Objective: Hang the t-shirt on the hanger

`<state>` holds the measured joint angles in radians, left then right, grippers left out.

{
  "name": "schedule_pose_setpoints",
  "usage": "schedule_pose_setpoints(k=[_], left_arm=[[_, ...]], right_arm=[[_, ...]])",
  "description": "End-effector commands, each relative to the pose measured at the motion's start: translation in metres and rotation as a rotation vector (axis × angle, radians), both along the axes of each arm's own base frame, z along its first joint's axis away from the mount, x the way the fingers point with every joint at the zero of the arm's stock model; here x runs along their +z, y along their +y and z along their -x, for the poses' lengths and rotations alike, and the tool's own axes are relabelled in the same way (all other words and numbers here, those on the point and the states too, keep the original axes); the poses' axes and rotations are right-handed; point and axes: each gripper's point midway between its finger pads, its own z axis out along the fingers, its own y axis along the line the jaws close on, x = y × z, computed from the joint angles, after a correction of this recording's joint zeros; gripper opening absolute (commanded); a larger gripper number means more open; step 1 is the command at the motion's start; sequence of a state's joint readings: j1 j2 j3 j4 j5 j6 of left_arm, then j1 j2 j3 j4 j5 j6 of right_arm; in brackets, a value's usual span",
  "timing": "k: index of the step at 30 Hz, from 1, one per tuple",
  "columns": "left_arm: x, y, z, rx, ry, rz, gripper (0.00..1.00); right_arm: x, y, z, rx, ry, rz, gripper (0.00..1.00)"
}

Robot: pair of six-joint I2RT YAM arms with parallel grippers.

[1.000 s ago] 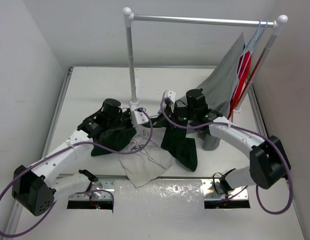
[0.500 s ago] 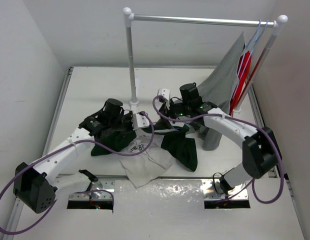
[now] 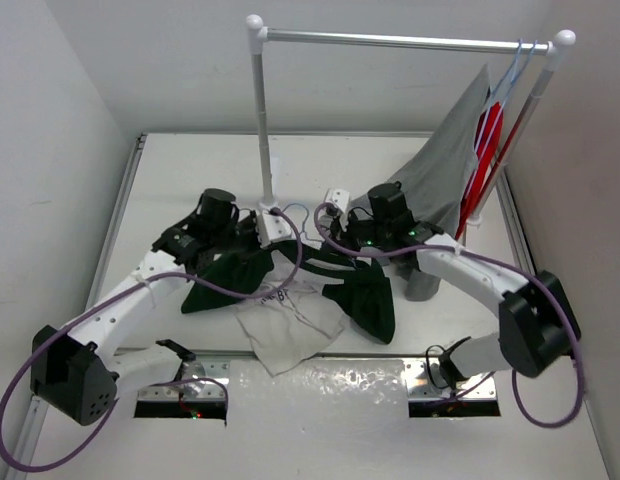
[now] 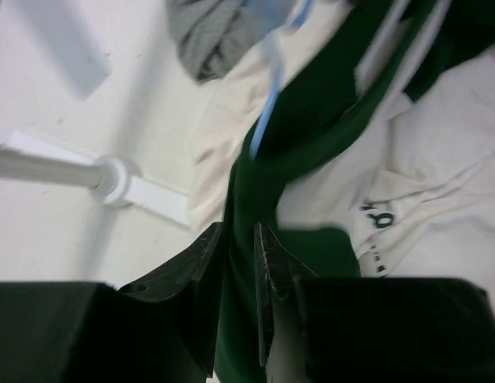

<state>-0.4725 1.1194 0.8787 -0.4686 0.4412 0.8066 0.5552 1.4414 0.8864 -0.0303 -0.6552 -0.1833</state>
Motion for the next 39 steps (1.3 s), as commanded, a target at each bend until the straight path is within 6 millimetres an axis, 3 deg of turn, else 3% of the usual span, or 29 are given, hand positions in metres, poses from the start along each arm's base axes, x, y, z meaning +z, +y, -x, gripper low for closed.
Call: schedule_pose_setpoints(k=[1,6,10,13,16,18,21,23,26,28,29,30,33,34,35,36,39], left_arm=[[0.034,0.003,-0.017,0.011,-0.023,0.086,0.19],[0.035,0.025,-0.023,0.047,0.007,0.07,0.25],[0.028,0.028,-0.018,0.035,0.034,0.063,0.48],[0.008,0.035,-0.014,0.057,0.067,0.026,0.56],[-0.017,0.043,-0.039,0.189,0.027,0.044,0.65],[-0.037,0.031,-0.031,0.173,0.147,0.086,0.67],[-0.045,0.017,-0.026,0.142,0.245,0.125,0.9],[-0.051,0.009,-0.028,0.146,0.203,0.102,0.91],[-0.059,0.006,-0.049,0.253,0.133,0.071,0.91],[-0.057,0.014,-0.07,0.365,0.113,0.066,0.75],[-0.068,0.018,-0.077,0.415,0.145,0.053,0.52],[-0.07,0.029,-0.086,0.476,0.136,0.04,0.02],[-0.069,0.058,-0.107,0.592,0.135,0.07,0.0],[-0.067,0.076,-0.115,0.642,0.122,0.092,0.0],[-0.062,0.085,-0.119,0.67,0.113,0.111,0.0],[-0.058,0.106,-0.126,0.723,0.097,0.124,0.0],[-0.045,0.133,-0.139,0.774,0.067,0.168,0.0]], right_arm=[[0.029,-0.028,-0.018,-0.19,-0.119,-0.01,0.0],[0.032,-0.06,-0.017,-0.322,-0.17,0.067,0.0],[0.047,-0.068,-0.014,-0.365,-0.193,0.048,0.0],[0.061,-0.067,-0.012,-0.362,-0.204,0.026,0.0],[0.068,-0.068,-0.011,-0.361,-0.222,0.012,0.0],[0.066,-0.066,-0.011,-0.354,-0.22,0.008,0.0],[0.059,-0.067,-0.013,-0.369,-0.204,0.016,0.0],[0.058,-0.065,-0.014,-0.371,-0.196,0.017,0.0],[0.058,-0.063,-0.017,-0.378,-0.185,0.007,0.0],[0.06,-0.063,-0.017,-0.389,-0.179,-0.004,0.0],[0.061,-0.063,-0.017,-0.394,-0.174,-0.01,0.0],[0.062,-0.063,-0.016,-0.397,-0.171,-0.011,0.0],[0.063,-0.069,-0.015,-0.426,-0.169,-0.003,0.0],[0.066,-0.072,-0.013,-0.438,-0.177,-0.005,0.0],[0.064,-0.076,-0.013,-0.453,-0.178,0.002,0.0],[0.062,-0.079,-0.011,-0.458,-0.175,0.01,0.0],[0.061,-0.082,-0.002,-0.431,-0.196,0.023,0.0]])
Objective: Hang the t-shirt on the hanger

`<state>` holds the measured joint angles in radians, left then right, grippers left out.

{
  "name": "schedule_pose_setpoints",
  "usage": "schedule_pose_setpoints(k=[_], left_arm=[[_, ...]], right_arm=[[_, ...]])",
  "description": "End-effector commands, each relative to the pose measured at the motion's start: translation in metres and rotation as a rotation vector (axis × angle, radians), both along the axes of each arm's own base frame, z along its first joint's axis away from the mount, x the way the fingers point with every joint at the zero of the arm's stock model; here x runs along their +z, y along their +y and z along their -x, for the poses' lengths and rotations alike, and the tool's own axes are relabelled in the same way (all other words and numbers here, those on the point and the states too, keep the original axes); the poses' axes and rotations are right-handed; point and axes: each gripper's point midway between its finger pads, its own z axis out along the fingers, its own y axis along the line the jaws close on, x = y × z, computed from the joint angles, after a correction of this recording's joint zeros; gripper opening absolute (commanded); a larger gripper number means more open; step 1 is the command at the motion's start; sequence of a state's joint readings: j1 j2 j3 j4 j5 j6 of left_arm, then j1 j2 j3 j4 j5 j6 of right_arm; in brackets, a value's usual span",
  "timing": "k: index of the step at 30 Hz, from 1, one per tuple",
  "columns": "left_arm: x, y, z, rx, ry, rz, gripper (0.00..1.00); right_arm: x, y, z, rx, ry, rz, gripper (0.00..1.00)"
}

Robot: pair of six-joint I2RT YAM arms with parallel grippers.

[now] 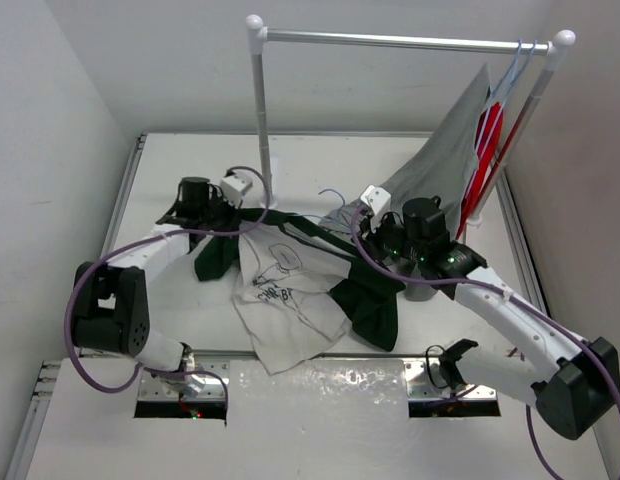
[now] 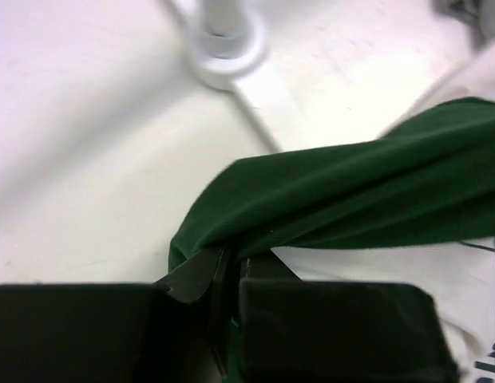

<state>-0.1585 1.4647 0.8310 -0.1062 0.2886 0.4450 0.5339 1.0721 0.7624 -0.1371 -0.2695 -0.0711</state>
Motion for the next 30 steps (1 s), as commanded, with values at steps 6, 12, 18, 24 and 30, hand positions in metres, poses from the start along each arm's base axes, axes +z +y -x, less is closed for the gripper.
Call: schedule_pose_setpoints(k=[6,12,18,24,30], left_arm=[[0.023,0.017,-0.009,-0.061,-0.039,0.044,0.0],[0.043,-0.005,0.013,-0.191,-0.049,0.098,0.21],[0.115,-0.023,0.026,-0.277,-0.182,0.182,0.22],[0.147,-0.044,0.033,-0.354,-0.193,0.215,0.23],[0.164,-0.057,0.03,-0.337,-0.213,0.245,0.37]], right_arm=[[0.04,-0.002,0.003,-0.002,-0.125,-0.085,0.0],[0.072,0.002,-0.001,-0.027,-0.152,-0.146,0.0],[0.069,0.012,-0.007,-0.015,-0.127,-0.138,0.0],[0.089,0.043,-0.005,0.049,-0.164,-0.215,0.0],[0.122,0.027,-0.035,-0.156,-0.207,-0.252,0.0]])
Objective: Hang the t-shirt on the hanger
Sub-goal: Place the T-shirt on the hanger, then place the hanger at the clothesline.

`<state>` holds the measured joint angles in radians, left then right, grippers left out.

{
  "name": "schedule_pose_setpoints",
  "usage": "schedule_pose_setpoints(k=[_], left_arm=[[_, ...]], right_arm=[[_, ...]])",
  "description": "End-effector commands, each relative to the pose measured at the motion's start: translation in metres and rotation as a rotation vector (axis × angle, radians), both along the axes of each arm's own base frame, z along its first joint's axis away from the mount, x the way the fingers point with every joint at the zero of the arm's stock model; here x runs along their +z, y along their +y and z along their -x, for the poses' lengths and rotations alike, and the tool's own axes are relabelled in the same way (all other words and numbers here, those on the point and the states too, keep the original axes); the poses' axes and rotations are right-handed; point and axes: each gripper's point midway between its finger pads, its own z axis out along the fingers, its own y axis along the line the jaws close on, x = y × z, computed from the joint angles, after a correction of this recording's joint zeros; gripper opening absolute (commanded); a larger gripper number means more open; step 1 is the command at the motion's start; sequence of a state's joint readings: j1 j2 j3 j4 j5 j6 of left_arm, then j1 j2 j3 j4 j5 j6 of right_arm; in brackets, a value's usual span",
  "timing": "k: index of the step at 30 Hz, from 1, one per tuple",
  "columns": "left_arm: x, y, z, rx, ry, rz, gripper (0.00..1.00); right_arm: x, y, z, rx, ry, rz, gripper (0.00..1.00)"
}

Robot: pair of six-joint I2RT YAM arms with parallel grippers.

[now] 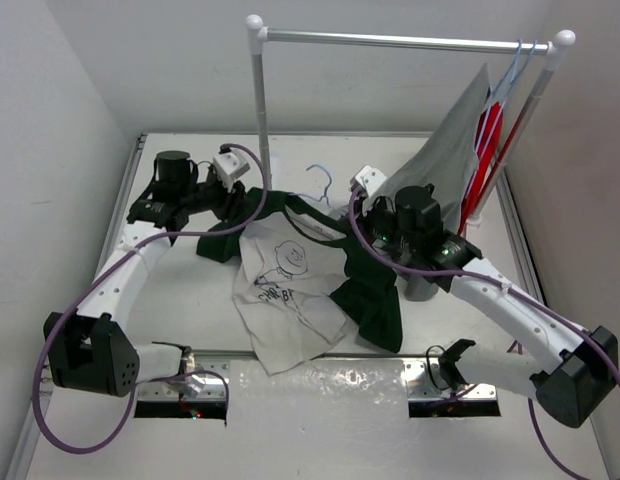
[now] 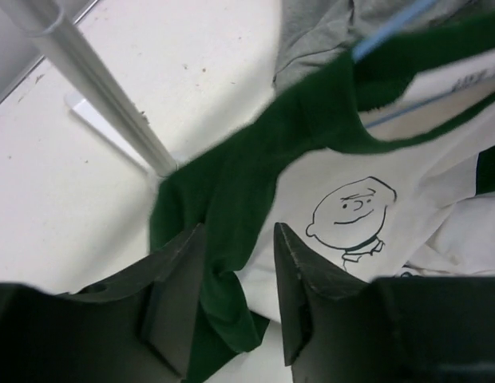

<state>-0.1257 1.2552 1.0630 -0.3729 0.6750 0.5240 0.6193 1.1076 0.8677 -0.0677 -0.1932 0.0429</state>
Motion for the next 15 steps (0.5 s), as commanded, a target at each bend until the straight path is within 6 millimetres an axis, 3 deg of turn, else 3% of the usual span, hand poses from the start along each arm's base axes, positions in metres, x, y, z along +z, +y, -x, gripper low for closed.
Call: schedule_pose_setpoints(k=[1,2,7,10,11,12,13,14,15], left_arm=[[0.024,-0.019,0.003,-0.018,-0.037,0.029,0.38],[0.025,-0.021,0.002,-0.009,-0.037,0.027,0.38],[0.028,-0.012,-0.002,0.058,-0.027,0.0,0.38],[0.035,-0.001,-0.01,0.143,-0.032,-0.014,0.38],[0.04,0.003,-0.012,0.165,-0.039,-0.009,0.37],[0.044,0.005,-0.014,0.18,-0.046,-0.011,0.38],[0.048,0.009,-0.016,0.199,-0.054,-0.013,0.37],[0.05,0.01,-0.016,0.204,-0.056,-0.015,0.38],[0.052,0.011,-0.016,0.205,-0.063,-0.016,0.37]], right_arm=[[0.077,-0.009,-0.027,-0.152,-0.155,-0.134,0.0],[0.093,-0.014,-0.03,-0.186,-0.179,-0.144,0.0],[0.118,-0.057,-0.025,-0.346,-0.184,-0.048,0.0],[0.15,-0.093,-0.022,-0.496,-0.241,-0.019,0.0],[0.173,-0.103,-0.02,-0.528,-0.28,-0.028,0.0],[0.183,-0.112,-0.021,-0.577,-0.293,-0.024,0.0],[0.186,-0.117,-0.02,-0.595,-0.287,-0.003,0.0],[0.213,-0.124,-0.017,-0.61,-0.333,-0.009,0.0],[0.214,-0.126,-0.02,-0.621,-0.327,0.024,0.0]])
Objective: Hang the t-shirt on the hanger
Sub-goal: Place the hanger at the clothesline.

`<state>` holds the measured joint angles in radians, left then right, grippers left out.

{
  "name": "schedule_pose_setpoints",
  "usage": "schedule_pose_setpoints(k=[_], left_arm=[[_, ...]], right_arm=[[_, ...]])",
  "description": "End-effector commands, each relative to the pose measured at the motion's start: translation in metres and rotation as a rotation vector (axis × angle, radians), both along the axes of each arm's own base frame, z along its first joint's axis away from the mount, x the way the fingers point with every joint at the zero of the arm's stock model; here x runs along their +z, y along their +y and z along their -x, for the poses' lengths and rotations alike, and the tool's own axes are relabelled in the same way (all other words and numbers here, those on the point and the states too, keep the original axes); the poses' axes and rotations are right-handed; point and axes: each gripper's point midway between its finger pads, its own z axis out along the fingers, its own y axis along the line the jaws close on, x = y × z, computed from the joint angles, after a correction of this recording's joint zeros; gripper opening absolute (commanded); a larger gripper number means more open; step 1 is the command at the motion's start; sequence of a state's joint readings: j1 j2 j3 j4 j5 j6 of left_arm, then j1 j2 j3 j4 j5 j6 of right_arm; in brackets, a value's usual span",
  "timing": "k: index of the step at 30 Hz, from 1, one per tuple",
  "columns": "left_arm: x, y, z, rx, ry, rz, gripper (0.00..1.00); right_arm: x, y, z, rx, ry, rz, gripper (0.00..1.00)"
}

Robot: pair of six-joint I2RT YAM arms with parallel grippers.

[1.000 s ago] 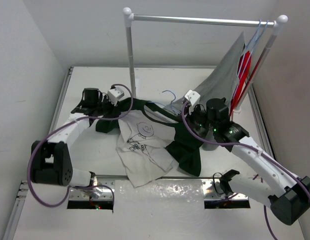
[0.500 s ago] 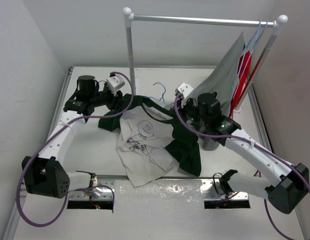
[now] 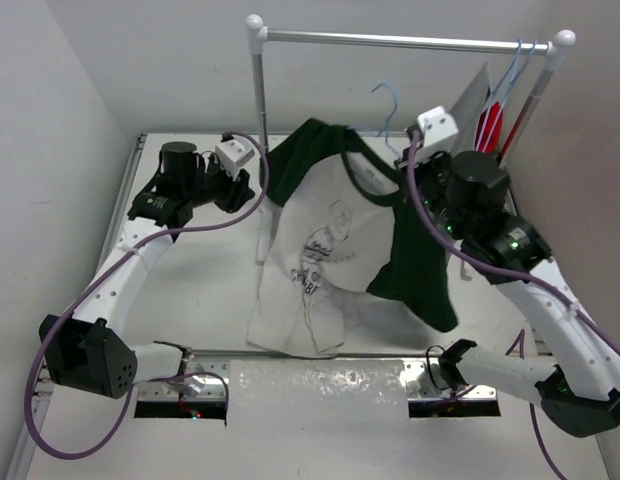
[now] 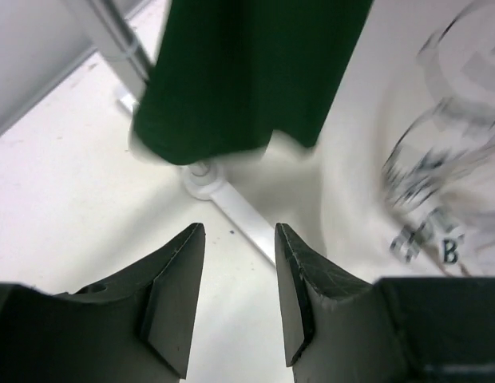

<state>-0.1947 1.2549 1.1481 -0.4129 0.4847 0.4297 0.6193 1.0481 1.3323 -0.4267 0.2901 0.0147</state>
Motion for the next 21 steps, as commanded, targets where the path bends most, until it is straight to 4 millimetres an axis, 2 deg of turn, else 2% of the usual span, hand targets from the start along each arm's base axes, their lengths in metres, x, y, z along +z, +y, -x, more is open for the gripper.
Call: schedule_pose_setpoints(k=[1,2,4,5,8,12,15,16,21], left_arm=[[0.032,0.012,-0.005,0.074,-0.067,0.009,0.37],[0.034,0.013,-0.005,0.075,-0.071,0.008,0.37],[0.033,0.014,-0.005,0.081,-0.072,0.004,0.37],[0.033,0.014,-0.005,0.081,-0.072,0.004,0.38],[0.033,0.016,-0.004,0.084,-0.076,0.0,0.38],[0.031,0.016,-0.002,0.082,-0.073,-0.007,0.37],[0.029,0.017,-0.001,0.081,-0.071,-0.014,0.37],[0.028,0.017,-0.001,0.08,-0.07,-0.015,0.37],[0.023,0.017,0.002,0.074,-0.061,-0.022,0.37]], right_arm=[[0.064,-0.04,0.0,-0.177,-0.12,0.012,0.0],[0.083,-0.044,0.002,-0.194,-0.152,-0.007,0.0],[0.091,-0.047,-0.005,-0.225,-0.164,0.005,0.0],[0.102,-0.049,-0.005,-0.231,-0.186,-0.009,0.0],[0.113,-0.048,-0.013,-0.247,-0.205,-0.019,0.0],[0.116,-0.057,-0.031,-0.315,-0.212,-0.028,0.0],[0.115,-0.066,-0.051,-0.383,-0.21,-0.051,0.0],[0.108,-0.073,-0.063,-0.418,-0.195,-0.046,0.0],[0.117,-0.089,-0.089,-0.5,-0.219,-0.149,0.0]])
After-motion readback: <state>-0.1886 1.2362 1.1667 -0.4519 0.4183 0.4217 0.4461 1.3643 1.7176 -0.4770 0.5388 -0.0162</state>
